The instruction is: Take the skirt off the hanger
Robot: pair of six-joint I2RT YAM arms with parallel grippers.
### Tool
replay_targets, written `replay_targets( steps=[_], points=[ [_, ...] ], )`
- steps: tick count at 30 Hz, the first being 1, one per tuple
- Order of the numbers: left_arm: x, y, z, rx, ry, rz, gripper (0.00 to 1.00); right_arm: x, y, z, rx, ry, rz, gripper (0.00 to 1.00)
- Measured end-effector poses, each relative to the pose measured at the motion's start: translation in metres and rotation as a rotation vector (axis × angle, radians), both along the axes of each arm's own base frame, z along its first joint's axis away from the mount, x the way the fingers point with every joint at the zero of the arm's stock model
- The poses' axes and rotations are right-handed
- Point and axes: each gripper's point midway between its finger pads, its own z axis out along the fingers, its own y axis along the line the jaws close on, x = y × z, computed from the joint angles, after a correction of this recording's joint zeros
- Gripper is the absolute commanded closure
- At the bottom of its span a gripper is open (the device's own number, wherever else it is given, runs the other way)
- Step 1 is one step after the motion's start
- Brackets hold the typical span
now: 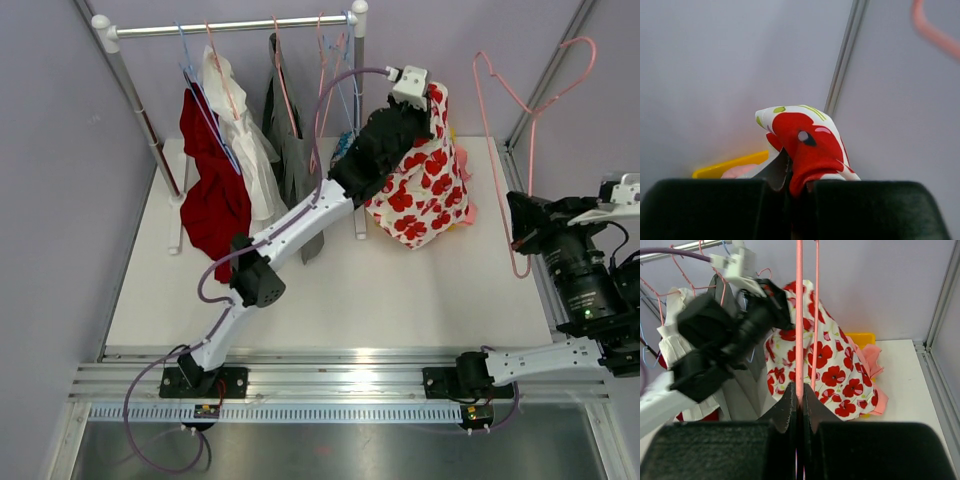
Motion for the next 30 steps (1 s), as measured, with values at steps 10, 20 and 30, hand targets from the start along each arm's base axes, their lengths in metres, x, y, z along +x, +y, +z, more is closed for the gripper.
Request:
replay_targets(
  steps=[10, 20, 30],
  points=[
    [0.071, -0.032, -0.183, 0.041, 0.199, 0.064, 0.01, -0.005, 0.068, -0.036, -0.171, 0.008, 0.018, 1.00],
    [0.005, 0.017, -0.212, 0.275, 0.397, 0.036, 0.01, -0.004, 0.065, -0.014, -0.120, -0.010, 0.033, 1.00],
    [-0.248, 0.060, -0.087, 0.261, 0.336, -0.255, 0.01, -0.005, 0.157, 0.051, -0.152, -0.098, 0.088, 1.00]
  ],
)
